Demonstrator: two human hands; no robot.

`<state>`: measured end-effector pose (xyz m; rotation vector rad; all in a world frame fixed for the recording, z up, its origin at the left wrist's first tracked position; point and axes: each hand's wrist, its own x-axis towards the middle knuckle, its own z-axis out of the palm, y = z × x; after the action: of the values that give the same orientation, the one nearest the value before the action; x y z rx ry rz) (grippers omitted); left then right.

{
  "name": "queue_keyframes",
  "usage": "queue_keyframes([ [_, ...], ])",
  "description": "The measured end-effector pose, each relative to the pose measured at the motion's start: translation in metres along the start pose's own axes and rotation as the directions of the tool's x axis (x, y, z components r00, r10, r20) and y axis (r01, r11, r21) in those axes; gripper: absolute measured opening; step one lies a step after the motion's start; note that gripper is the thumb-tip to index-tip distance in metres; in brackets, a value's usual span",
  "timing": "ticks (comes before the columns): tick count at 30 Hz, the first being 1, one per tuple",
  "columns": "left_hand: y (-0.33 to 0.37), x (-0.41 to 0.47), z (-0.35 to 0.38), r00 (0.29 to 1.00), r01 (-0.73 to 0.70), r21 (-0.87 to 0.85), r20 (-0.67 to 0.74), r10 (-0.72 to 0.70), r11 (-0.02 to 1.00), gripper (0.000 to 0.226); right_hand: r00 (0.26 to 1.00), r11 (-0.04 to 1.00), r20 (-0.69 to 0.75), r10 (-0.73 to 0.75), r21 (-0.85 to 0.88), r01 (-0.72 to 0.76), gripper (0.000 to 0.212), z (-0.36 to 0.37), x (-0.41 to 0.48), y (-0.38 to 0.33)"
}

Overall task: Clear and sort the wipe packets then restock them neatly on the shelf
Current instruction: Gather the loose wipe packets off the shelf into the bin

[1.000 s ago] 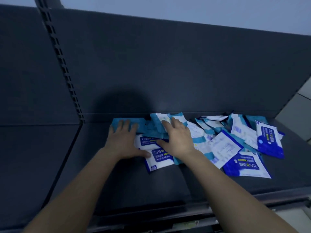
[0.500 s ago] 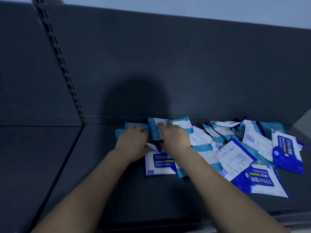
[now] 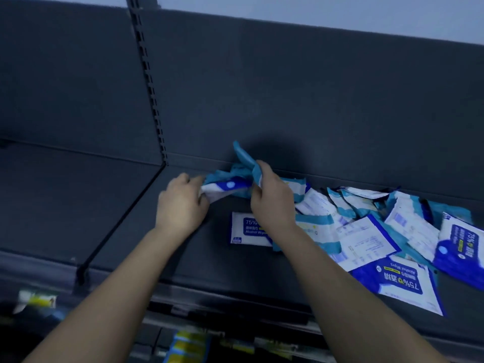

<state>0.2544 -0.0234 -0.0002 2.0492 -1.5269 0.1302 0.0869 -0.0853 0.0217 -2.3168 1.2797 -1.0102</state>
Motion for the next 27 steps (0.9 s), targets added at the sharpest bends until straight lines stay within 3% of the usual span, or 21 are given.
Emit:
queue_keyframes([
  [4,-0.01,-0.025,-0.028,0.979,0.172,-0.147,-0.088,-0.186,0.974,0.022,0.998,0.98,-0.05,-0.025,0.196,0.034,0.047,0.013,-0.014,-0.022],
  [10,-0.026,-0.073,-0.074,0.917,0.331,-0.304,-0.121,-0.381,0.893,0.029,0.998,0.942,-0.029,-0.059,0.328,0.066,0.042,0.03,-0.041,-0.071],
  [15,-0.048,-0.116,-0.114,0.784,0.46,-0.532,-0.13,-0.606,0.71,0.022,0.992,0.853,0.013,-0.127,0.512,0.103,0.038,0.051,-0.067,-0.126],
  [22,-0.091,-0.191,-0.175,0.554,0.45,-0.795,-0.109,-0.826,0.407,0.015,0.938,0.767,0.184,-0.294,0.631,0.117,0.038,0.096,-0.124,-0.223],
  [27,-0.139,-0.255,-0.228,0.468,0.396,-0.85,-0.138,-0.873,0.347,0.013,0.881,0.728,0.266,-0.392,0.675,0.12,0.037,0.132,-0.176,-0.305],
])
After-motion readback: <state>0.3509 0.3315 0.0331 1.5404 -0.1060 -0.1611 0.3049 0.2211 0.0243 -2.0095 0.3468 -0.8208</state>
